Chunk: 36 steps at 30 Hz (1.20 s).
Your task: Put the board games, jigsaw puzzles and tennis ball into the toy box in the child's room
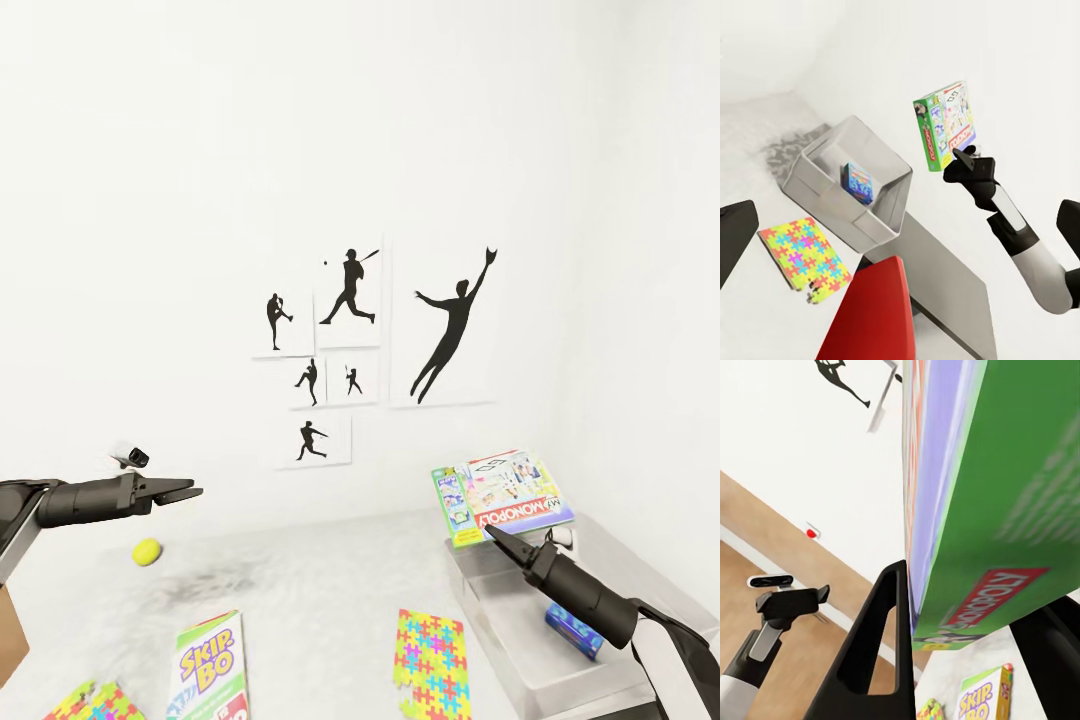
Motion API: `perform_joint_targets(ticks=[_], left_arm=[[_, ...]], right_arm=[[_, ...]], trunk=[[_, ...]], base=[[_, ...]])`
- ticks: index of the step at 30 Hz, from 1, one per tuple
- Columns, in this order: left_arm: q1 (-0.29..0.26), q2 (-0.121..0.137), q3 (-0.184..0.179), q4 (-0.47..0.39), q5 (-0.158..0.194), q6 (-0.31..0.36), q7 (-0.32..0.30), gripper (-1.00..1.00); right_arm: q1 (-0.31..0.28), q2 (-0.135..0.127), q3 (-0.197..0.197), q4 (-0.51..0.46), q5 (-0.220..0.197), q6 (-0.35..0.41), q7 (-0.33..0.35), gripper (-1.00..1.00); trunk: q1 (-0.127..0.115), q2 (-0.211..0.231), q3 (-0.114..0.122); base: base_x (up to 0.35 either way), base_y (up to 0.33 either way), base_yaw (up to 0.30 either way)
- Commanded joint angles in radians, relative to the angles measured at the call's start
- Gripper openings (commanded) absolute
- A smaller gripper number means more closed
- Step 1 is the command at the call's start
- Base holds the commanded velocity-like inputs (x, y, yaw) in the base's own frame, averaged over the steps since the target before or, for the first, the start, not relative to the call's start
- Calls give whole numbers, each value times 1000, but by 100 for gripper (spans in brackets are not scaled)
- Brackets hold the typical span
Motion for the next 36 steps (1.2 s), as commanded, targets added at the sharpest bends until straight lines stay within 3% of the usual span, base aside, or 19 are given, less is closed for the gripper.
perform_joint_targets(ticks=[1,11,18,22,26,30,36], left_arm=[[0,0,-1,0,1,11,-3,100],[0,0,-1,0,2,11,-3,100],[0,-2,-3,0,3,11,-3,100],[0,-3,-3,0,3,11,-3,100],[0,-5,-3,0,3,11,-3,100],[0,-7,-3,0,3,11,-3,100],[0,-7,-3,0,1,11,-3,100]], right_arm=[[0,0,-1,0,-2,5,2,-100],[0,0,-2,1,4,10,2,-100],[0,-8,-18,0,8,100,-16,-100],[-1,-45,-53,0,7,153,-45,-100],[-2,-105,-92,1,7,223,-68,-100],[-2,-144,-126,2,6,244,-72,-100],[-1,-186,-138,11,8,244,-74,-100]], trunk=[[0,-1,0],[0,-1,0],[0,-1,0],[0,-1,0],[0,-1,0],[0,-1,0],[0,-1,0]], base=[[0,0,0],[0,0,0],[0,0,0],[0,0,0],[0,0,0],[0,0,0],[0,0,0]])
